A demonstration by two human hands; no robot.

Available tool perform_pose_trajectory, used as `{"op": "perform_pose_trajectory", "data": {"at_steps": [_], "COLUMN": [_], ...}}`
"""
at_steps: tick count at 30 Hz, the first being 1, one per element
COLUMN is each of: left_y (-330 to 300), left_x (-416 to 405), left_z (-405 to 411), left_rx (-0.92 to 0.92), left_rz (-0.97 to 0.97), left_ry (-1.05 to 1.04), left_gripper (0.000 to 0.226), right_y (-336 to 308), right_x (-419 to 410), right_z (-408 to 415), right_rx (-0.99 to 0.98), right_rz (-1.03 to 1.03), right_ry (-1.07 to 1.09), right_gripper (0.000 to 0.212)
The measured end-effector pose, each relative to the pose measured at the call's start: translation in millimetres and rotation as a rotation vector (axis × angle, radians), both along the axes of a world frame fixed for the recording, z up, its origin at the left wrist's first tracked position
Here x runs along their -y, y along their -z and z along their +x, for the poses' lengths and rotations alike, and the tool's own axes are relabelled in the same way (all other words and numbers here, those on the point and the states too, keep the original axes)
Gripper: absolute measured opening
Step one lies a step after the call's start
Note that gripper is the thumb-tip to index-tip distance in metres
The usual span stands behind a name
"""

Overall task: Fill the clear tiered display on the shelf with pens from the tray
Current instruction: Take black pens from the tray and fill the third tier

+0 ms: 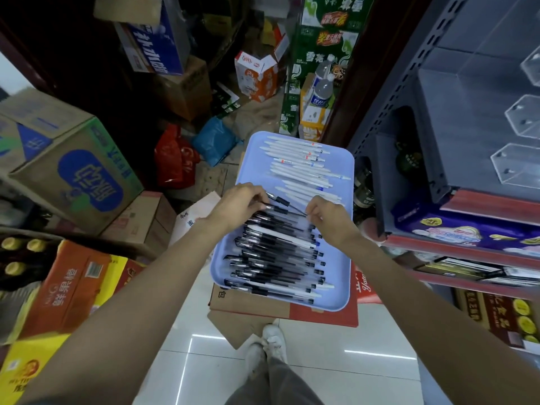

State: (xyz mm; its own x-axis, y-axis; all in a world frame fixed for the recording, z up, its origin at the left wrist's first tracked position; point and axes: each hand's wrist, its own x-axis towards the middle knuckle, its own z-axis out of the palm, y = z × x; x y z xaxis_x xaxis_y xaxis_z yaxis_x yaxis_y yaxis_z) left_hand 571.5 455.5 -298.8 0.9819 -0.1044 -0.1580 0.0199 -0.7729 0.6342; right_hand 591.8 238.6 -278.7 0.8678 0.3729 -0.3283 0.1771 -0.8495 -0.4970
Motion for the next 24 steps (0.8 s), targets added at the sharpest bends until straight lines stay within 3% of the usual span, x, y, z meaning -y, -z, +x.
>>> {"op": "perform_pose_trajectory", "data": {"at_steps": [2, 9, 12, 14, 16, 20, 22, 24], "left_y": [-6.2, -55.3, -85.5, -103.1, -122.9, -169.5, -190.7, -210.9], "left_x": [1.9, 21.2, 49.7, 73.6, 97.7, 142.5, 166.4, 191.9], "left_z": [-5.2, -6.4, -3.9, -2.6, 1.0, 18.8, 30.0, 39.6], "left_rx": [-0.02, 0.087, -0.013, -0.107, -0.085, 0.091, 0.247, 0.382], "left_rz": [-0.257, -0.836, -1.185, -1.143, -1.043, -0.909, -0.631, -0.337], "left_ry": [-0.133, -0.508, -0.618, -0.461, -0.342, -0.257, -0.101, 0.084], "left_gripper": [0.009, 0.01, 0.012, 0.014, 0.018, 0.023, 0.024, 0.025], "right_y": [-6.0, -40.0, -64.5, -84.3, -104.0, -141.6, -164.8, -190.5], "right_x": [3.2, 11.0, 15.6, 22.1, 32.4, 73.1, 102.9, 136.3], "right_z": [-1.7, -12.4, -16.8, -17.4, -16.2, -5.2, 1.7, 7.0], "right_rx": [0.007, -0.075, -0.109, -0.087, -0.027, 0.245, 0.361, 0.4], "right_rz": [0.063, 0.534, 0.786, 0.874, 0.876, 0.638, 0.617, 0.721], "right_ry": [0.023, 0.206, 0.316, 0.312, 0.305, 0.329, 0.353, 0.387], "right_gripper": [0.016, 0.008, 0.006, 0.012, 0.015, 0.013, 0.02, 0.032]}}
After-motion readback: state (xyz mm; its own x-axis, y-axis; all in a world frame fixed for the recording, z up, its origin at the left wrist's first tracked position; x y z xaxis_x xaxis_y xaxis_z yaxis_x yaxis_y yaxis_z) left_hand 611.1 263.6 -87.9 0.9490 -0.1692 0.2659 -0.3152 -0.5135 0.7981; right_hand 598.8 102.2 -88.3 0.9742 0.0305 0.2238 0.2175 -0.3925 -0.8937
